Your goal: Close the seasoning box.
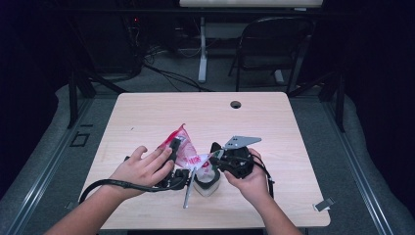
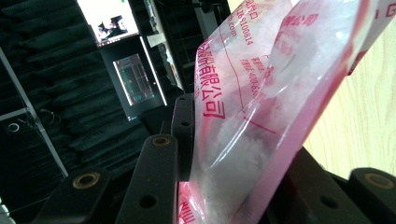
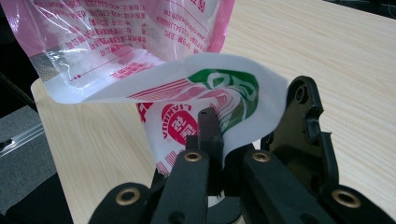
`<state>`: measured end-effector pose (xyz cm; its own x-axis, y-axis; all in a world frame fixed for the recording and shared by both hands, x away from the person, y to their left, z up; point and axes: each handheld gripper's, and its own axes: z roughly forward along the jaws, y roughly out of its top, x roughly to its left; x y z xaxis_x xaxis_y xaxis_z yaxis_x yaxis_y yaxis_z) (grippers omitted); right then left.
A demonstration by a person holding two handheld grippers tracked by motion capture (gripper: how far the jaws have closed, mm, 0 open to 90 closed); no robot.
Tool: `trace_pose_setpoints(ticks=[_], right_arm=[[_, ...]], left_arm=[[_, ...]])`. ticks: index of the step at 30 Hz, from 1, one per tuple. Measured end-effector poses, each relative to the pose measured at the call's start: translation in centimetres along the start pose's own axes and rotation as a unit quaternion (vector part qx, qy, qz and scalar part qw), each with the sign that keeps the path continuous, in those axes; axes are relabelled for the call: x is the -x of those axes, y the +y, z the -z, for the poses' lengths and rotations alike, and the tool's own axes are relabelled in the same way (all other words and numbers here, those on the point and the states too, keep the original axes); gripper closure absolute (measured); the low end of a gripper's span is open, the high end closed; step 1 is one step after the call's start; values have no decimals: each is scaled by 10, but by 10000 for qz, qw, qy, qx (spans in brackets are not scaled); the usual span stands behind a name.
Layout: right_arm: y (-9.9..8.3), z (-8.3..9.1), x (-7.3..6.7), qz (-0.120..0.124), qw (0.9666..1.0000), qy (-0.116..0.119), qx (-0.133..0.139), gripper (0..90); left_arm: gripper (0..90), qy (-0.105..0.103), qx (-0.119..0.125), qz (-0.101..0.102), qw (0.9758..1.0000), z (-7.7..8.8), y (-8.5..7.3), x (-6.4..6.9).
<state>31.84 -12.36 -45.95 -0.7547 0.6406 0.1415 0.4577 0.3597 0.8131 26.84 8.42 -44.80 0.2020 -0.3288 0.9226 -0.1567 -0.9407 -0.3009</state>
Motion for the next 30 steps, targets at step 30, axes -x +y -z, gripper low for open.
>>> trace_pose_setpoints(ticks=[30], right_arm=[[-2,-5,0,68,9999,-106,-65,900]], left_arm=[[737,126,26,-123,9998,-1,4,3]])
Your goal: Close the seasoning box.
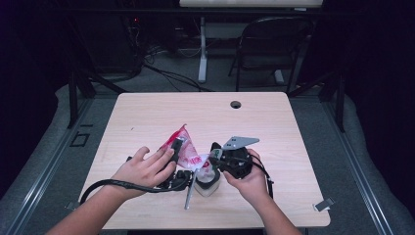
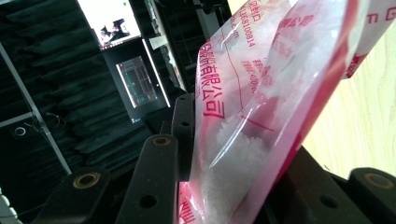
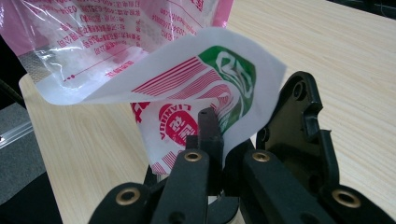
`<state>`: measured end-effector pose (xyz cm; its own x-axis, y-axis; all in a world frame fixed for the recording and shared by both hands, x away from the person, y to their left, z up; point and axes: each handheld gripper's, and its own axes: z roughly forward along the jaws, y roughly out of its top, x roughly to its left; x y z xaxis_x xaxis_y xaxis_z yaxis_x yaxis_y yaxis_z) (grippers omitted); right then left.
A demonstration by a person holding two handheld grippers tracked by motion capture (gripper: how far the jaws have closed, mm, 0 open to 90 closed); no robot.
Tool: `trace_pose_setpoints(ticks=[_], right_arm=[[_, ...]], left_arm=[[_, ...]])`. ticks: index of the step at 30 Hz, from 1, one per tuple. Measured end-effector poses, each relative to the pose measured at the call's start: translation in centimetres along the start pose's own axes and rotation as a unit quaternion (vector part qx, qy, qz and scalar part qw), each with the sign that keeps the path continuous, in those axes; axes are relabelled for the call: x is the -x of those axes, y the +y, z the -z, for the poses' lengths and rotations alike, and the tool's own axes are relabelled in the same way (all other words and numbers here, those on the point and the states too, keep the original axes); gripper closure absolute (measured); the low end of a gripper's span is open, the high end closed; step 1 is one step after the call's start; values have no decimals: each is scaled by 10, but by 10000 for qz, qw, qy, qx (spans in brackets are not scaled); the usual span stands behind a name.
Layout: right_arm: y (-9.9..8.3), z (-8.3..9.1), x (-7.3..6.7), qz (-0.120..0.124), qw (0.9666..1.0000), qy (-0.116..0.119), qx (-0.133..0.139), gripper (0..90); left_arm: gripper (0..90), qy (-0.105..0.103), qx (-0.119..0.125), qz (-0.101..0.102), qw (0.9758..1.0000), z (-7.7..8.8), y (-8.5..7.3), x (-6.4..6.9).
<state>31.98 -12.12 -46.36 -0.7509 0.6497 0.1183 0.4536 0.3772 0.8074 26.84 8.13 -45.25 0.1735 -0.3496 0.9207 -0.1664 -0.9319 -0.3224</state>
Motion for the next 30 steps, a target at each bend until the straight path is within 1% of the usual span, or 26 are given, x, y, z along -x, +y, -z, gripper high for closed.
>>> trace_pose_setpoints(ticks=[2,3,5,6,7,9,10,11,12,13,14,15,18,19,20,21,22,23,26,27,28,29,30], right_arm=[[0,-1,0,-10,10000,-15,0,900],[0,-1,0,-14,10000,-11,5,900],[-1,-2,0,-17,10000,-1,8,900],[-1,-2,0,-29,10000,19,20,900],[-1,-3,0,-30,10000,11,19,900],[-1,-3,0,-21,10000,13,-9,900],[-2,-4,0,-25,10000,2,-19,900],[-2,-4,1,-21,10000,-3,-33,900],[-2,-5,1,-29,10000,1,-41,900],[-3,-6,1,-50,10000,4,-28,900],[-3,-7,1,-49,10000,8,-31,900],[-3,-7,1,-47,10000,-9,-51,900],[-4,-9,1,-37,10000,1,-91,900],[-4,-9,2,-41,9999,4,-92,900],[-4,-10,2,-28,9999,13,-103,900],[-5,-11,2,-56,9999,9,-96,900],[-5,-11,1,-56,9999,2,-103,900],[-5,-12,2,-48,9999,0,-93,900],[-5,-13,2,-40,9999,1,-128,900],[-5,-13,2,-45,9999,13,-138,900],[-6,-13,2,-41,9999,12,-152,900],[-6,-13,2,-43,9999,0,-148,900],[-6,-14,3,-38,9999,-3,-137,900]], left_arm=[[737,5,4,-1,10000,0,0,1],[738,-29,-16,-33,10000,0,0,0],[738,23,-16,-43,10000,0,0,1],[738,33,-41,-80,10000,0,0,1],[738,1,-62,-98,9999,0,1,2],[739,40,-31,-79,10000,-1,1,3],[738,40,-47,-131,9999,-1,1,3],[739,4,-52,-83,10000,-1,1,5],[739,38,-54,-120,9999,-2,2,6],[740,14,-35,-82,10000,-2,2,7],[740,54,-57,-164,9998,-2,2,7],[740,57,-55,-177,9998,-3,2,8],[740,70,-40,-155,9998,-3,2,10],[740,41,-51,-172,9998,-3,3,10],[740,90,-66,-212,9997,-4,3,11],[740,93,-61,-216,9997,-4,3,11],[741,54,-71,-221,9997,-4,3,11],[743,109,-64,-213,9997,-4,3,12],[744,130,-51,-184,9997,-4,4,14],[745,147,-35,-209,9997,-4,4,14],[745,102,-62,-248,9996,-3,4,14],[746,156,-51,-249,9996,-4,4,15],[746,141,-60,-248,9996,-4,5,15]])
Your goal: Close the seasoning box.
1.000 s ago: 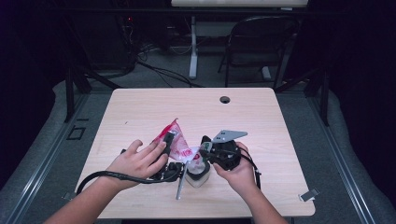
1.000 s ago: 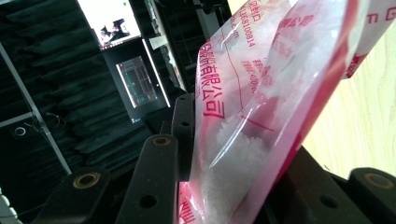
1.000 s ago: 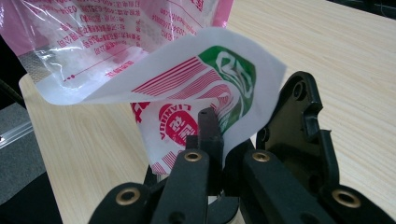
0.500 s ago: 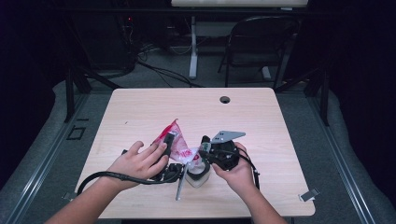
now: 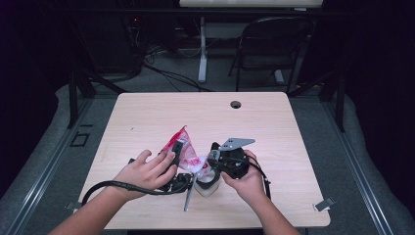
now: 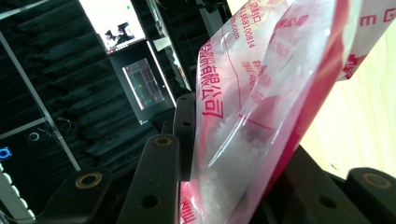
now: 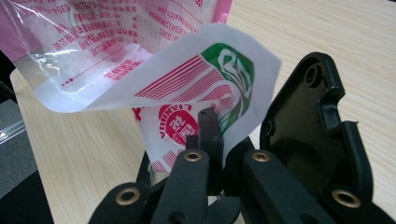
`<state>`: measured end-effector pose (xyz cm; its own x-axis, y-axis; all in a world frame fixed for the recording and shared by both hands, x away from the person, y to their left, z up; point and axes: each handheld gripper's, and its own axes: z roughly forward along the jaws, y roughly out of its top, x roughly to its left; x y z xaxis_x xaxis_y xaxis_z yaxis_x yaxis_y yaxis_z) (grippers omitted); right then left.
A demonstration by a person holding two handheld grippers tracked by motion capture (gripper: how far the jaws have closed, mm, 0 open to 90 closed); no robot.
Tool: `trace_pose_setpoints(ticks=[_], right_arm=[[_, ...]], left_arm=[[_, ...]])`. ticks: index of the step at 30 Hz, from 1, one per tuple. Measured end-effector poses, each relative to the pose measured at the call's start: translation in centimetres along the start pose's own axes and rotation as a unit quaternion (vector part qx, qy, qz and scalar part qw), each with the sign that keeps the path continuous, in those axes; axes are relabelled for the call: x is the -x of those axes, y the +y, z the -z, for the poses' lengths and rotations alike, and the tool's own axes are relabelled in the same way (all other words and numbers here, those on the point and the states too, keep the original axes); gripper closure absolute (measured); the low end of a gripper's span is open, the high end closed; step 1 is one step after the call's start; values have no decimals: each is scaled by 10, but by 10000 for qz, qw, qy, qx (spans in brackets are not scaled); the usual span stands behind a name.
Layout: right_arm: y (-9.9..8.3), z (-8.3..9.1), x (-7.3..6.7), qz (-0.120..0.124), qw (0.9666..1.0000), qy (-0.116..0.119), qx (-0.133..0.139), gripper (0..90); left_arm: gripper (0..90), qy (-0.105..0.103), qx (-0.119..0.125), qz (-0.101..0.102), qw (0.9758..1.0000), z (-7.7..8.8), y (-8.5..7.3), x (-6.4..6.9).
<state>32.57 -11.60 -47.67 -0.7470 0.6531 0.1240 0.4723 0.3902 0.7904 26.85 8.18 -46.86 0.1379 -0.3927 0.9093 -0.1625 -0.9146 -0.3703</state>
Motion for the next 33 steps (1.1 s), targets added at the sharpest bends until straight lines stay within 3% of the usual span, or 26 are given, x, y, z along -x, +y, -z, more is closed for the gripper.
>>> trace_pose_setpoints(ticks=[33], right_arm=[[-2,-5,3,-49,10000,-24,-28,900]], left_arm=[[758,1,40,-60,10000,1,6,0]])
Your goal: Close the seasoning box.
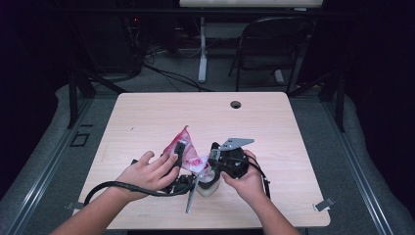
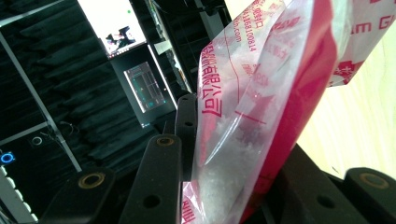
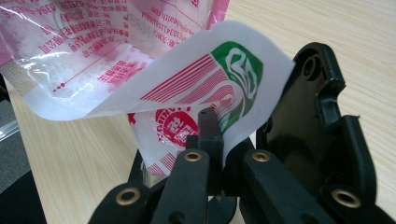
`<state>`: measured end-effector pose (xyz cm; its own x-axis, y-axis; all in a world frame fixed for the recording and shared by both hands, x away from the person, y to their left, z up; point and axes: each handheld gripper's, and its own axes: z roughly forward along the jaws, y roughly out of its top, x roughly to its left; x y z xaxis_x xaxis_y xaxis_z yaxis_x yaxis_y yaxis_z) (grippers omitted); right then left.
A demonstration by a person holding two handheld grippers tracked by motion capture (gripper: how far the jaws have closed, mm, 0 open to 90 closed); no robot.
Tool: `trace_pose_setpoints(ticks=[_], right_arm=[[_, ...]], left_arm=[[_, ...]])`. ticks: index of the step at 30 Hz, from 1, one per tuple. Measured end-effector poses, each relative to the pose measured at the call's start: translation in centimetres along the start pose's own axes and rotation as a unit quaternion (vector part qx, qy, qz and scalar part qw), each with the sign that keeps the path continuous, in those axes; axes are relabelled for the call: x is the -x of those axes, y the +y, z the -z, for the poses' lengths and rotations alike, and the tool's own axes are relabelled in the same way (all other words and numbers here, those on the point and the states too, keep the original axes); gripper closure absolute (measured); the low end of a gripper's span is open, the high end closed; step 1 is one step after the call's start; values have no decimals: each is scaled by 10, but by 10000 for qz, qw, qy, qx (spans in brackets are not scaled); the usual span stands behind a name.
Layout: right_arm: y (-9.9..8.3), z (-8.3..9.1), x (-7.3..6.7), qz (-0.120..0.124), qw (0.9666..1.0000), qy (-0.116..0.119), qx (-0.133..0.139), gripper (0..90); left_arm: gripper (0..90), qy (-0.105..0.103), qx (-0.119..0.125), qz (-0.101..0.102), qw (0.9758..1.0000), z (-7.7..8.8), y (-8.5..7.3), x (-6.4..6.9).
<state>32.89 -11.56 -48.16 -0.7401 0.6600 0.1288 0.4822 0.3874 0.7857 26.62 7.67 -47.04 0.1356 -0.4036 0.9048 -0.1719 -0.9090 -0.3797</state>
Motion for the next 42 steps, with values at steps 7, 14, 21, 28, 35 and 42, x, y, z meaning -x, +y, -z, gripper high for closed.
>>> trace_pose_setpoints(ticks=[7,14,21,28,35,42], right_arm=[[0,0,0,15,10000,-21,-7,900],[0,-1,1,28,10000,-28,-6,900],[0,-2,1,38,10000,-39,-8,900],[0,-2,1,17,10000,-43,-11,900],[1,-2,1,13,10000,-56,-13,900],[1,-1,2,35,10000,-53,1,900]], left_arm=[[762,34,23,-23,10000,0,1,0],[763,20,-5,-72,10000,2,2,0],[764,30,14,-79,10000,3,2,0],[758,2,4,-65,10000,2,2,0],[753,-62,-5,-48,10000,2,2,-1],[753,-5,7,-85,10000,3,2,-2]])
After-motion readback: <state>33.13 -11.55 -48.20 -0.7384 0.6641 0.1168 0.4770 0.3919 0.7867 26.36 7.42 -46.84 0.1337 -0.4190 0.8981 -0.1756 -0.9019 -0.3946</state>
